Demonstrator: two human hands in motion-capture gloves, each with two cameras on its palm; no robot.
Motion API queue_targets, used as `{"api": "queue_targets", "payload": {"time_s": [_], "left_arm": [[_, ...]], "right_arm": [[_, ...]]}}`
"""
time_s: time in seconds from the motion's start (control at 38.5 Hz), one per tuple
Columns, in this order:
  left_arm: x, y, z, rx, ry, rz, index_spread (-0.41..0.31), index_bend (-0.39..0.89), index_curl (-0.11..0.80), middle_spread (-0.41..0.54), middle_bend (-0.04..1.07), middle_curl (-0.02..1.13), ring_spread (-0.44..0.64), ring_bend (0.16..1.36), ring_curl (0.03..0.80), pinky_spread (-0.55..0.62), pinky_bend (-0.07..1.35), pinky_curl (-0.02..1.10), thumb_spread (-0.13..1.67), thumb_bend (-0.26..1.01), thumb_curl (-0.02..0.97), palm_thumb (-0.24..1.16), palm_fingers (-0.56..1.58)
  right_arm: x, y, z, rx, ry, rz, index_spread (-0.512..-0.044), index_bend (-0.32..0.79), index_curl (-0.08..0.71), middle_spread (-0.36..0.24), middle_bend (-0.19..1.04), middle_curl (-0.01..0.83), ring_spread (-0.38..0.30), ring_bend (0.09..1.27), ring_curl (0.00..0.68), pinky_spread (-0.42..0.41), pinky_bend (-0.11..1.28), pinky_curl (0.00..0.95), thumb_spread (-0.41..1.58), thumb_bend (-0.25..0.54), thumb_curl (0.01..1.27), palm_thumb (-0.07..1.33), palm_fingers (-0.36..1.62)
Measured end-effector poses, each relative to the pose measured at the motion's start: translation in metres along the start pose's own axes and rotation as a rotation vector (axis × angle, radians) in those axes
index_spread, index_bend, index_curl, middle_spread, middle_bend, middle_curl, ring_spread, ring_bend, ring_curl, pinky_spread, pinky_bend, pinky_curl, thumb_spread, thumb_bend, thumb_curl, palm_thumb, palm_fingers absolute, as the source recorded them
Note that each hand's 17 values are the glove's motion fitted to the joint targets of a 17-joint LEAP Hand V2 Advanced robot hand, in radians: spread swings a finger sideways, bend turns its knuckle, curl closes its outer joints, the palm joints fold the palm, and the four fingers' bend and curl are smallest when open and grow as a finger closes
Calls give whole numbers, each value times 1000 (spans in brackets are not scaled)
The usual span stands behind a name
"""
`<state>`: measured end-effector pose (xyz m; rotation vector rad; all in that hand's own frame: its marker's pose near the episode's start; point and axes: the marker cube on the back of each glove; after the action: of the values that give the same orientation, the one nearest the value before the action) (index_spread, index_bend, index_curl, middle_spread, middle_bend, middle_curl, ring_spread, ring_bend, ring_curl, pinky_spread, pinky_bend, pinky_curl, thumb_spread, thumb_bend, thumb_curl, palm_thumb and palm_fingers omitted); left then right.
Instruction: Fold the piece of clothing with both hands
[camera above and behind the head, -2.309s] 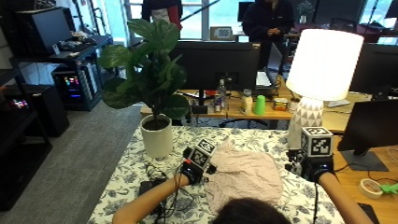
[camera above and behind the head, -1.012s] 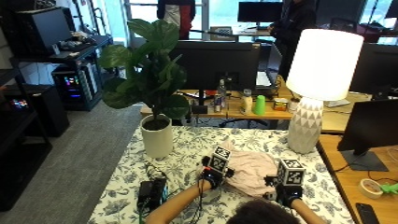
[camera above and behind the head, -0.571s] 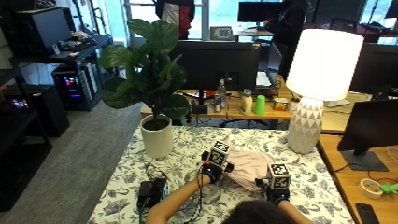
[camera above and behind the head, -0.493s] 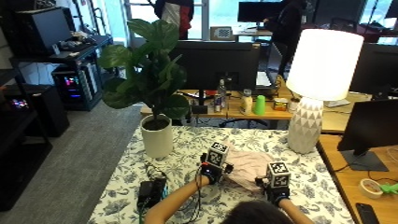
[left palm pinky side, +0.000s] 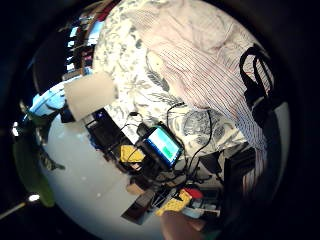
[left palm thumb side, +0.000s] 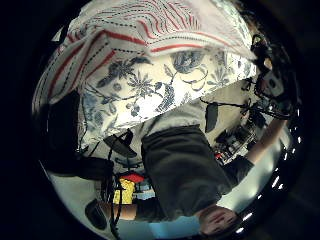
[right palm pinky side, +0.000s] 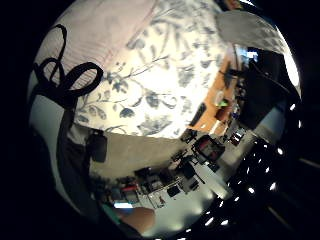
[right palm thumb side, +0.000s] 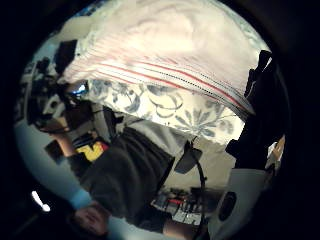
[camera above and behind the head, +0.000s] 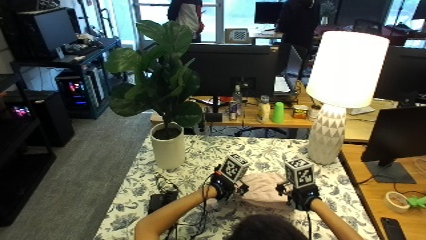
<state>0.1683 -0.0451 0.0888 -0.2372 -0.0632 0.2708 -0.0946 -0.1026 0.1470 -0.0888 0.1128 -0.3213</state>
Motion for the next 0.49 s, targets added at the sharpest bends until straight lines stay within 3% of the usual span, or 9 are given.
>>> {"api": "queue_targets", "payload": {"time_s": [0.13, 0.26, 0.39, 0.49], "left_arm": [[-33, -26, -43, 48, -49, -149, -263, 137, 388, -331, 427, 538, -359, 621, 451, -354, 387, 409, 1517, 180, 286, 555, 1182], [-66, -70, -70, 20, -75, -304, -262, 140, 389, -331, 433, 548, -358, 634, 459, -345, 361, 409, 1527, 173, 280, 541, 1172], [-80, -88, -90, 27, -131, -417, -256, 133, 387, -329, 442, 559, -357, 646, 465, -337, 340, 412, 1542, 170, 268, 528, 1161], [-100, -117, -75, 85, -141, -564, -250, 128, 384, -329, 446, 567, -354, 648, 468, -333, 326, 413, 1545, 164, 259, 517, 1150]], "right_arm": [[31, -36, -66, 166, 45, 117, -250, 162, 326, -178, 401, 508, -232, 696, 448, -300, 579, 385, 635, 10, 587, 1030, 1244], [41, -75, -107, 231, 80, 201, -250, 159, 342, -176, 401, 516, -230, 687, 453, -303, 575, 389, 594, -12, 619, 1035, 1239], [40, -124, -125, 316, 141, 311, -252, 156, 356, -175, 393, 522, -229, 686, 459, -305, 571, 392, 573, -13, 648, 1044, 1234], [24, -149, -122, 443, 60, 394, -252, 147, 362, -178, 392, 527, -228, 687, 463, -306, 571, 394, 566, -16, 668, 1047, 1231]]}}
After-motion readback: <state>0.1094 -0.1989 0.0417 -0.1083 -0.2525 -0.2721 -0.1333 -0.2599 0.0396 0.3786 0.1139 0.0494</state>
